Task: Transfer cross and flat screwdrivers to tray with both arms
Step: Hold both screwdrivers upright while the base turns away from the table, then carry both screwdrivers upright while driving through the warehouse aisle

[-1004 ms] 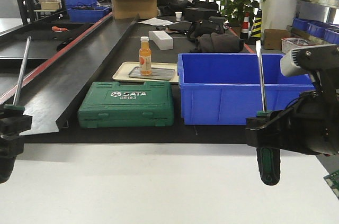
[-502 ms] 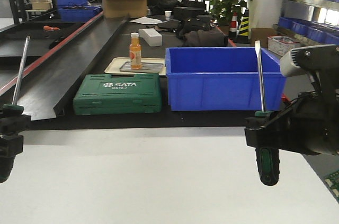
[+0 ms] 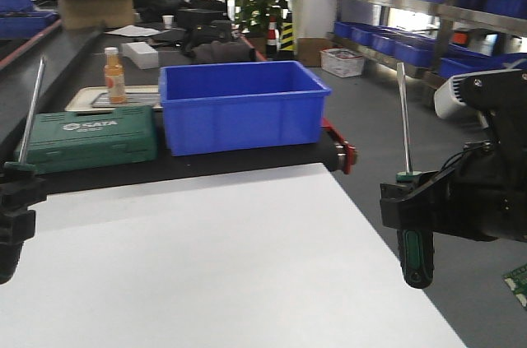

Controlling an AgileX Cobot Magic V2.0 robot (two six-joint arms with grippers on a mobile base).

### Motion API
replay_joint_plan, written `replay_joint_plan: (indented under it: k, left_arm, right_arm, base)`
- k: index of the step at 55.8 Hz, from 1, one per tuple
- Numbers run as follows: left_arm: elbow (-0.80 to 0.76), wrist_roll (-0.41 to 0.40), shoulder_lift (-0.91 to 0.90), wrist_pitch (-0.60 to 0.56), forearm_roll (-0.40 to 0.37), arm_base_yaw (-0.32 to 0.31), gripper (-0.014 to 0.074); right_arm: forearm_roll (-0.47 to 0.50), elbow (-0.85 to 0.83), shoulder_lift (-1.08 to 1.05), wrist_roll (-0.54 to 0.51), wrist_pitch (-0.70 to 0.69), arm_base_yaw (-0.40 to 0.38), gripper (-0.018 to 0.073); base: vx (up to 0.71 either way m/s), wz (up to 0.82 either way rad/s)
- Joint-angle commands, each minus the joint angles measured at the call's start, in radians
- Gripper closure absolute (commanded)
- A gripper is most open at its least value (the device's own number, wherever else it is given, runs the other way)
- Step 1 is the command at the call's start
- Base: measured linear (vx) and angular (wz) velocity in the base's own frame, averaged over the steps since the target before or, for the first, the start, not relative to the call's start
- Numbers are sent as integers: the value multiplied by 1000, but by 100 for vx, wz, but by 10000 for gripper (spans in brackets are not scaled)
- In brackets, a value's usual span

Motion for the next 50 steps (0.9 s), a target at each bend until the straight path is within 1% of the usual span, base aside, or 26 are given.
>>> replay_joint_plan:
  k: [1, 29, 50]
  left_arm:
    - [-29, -5, -16, -84, -22, -4, 596]
    - [-29, -5, -16, -84, -22, -4, 596]
    - [-29, -5, -16, -84, -22, -4, 596]
  right_arm:
    - [-6, -32, -26, 1, -90, -3, 567]
    - [-6, -32, -26, 1, -87, -3, 567]
    - [-3, -32, -26, 1, -69, -3, 567]
  base:
    - [-19, -63]
    - [-13, -77]
    - [2, -76]
